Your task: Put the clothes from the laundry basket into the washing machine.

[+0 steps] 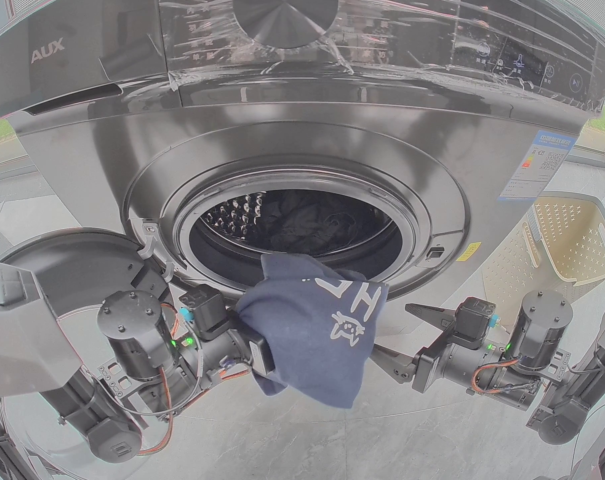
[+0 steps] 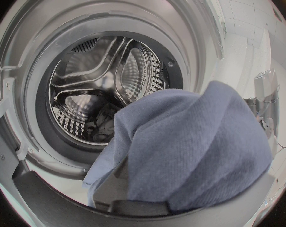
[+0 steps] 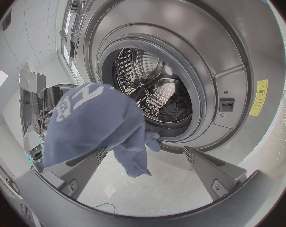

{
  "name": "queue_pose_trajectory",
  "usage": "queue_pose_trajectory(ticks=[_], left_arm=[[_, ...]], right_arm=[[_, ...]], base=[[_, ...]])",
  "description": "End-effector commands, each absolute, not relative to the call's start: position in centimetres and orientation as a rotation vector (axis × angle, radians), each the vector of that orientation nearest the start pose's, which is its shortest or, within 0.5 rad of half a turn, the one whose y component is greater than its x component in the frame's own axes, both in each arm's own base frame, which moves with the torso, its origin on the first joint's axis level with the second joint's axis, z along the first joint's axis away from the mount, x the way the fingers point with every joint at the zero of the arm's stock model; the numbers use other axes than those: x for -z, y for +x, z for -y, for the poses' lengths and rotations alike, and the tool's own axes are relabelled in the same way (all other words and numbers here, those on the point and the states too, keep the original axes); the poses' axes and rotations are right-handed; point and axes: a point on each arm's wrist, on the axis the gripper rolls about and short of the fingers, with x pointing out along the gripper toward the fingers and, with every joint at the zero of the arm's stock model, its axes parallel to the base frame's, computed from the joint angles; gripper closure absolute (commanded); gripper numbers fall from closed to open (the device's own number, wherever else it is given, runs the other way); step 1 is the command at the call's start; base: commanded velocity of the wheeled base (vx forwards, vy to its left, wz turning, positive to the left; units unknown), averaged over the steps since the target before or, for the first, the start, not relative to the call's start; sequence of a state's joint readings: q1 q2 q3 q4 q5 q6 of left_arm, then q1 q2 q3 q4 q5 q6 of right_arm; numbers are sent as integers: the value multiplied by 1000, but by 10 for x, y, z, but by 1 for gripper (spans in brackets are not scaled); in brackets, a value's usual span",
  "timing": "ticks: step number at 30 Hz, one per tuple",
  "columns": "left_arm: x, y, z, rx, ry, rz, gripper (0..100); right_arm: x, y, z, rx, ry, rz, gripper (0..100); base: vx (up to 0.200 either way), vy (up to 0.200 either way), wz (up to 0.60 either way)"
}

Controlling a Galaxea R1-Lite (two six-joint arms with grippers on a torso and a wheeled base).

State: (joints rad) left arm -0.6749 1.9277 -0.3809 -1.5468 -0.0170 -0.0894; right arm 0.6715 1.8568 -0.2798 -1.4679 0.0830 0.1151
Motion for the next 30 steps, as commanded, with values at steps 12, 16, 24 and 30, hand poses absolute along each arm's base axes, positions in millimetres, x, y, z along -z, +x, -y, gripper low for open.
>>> queue_pose_trajectory(ticks=[12, 16, 24, 30], left_arm=[[-108, 306, 214, 535, -107, 83, 100], [-107, 313, 215, 518, -106, 61, 100], [-99, 339, 219, 473, -97, 61, 100], [-106, 367, 236, 461, -121, 107, 100]], right_arm=[[-97, 200, -167, -760, 72, -173, 0], [-97, 200, -165, -758, 72, -164, 0], [-99, 201, -164, -754, 77, -137, 0], [-99, 201, -164, -755, 77, -137, 0]], base=[[0, 0, 0], [0, 0, 0], [0, 0, 0], [0, 0, 0]])
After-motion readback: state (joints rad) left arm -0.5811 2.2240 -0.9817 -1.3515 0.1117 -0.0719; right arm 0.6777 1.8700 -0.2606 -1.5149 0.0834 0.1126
